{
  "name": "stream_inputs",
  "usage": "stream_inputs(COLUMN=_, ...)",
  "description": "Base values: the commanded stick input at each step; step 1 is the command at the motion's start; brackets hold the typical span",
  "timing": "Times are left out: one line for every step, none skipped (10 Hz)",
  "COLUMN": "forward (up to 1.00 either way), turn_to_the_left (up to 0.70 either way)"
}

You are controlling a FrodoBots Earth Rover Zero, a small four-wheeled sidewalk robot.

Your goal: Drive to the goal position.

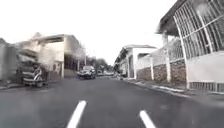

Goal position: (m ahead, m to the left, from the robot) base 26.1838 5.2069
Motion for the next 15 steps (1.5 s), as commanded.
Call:
stream_inputs(forward=1.0, turn_to_the_left=0.06)
stream_inputs(forward=1.0, turn_to_the_left=0.05)
stream_inputs(forward=1.0, turn_to_the_left=0.04)
stream_inputs(forward=1.0, turn_to_the_left=0.03)
stream_inputs(forward=1.0, turn_to_the_left=0.02)
stream_inputs(forward=1.0, turn_to_the_left=0.01)
stream_inputs(forward=1.0, turn_to_the_left=0.01)
stream_inputs(forward=1.0, turn_to_the_left=0.03)
stream_inputs(forward=1.0, turn_to_the_left=0.15)
stream_inputs(forward=1.0, turn_to_the_left=0.11)
stream_inputs(forward=1.0, turn_to_the_left=0.04)
stream_inputs(forward=1.0, turn_to_the_left=0.15)
stream_inputs(forward=1.0, turn_to_the_left=0.02)
stream_inputs(forward=1.0, turn_to_the_left=0.0)
stream_inputs(forward=1.0, turn_to_the_left=0.01)
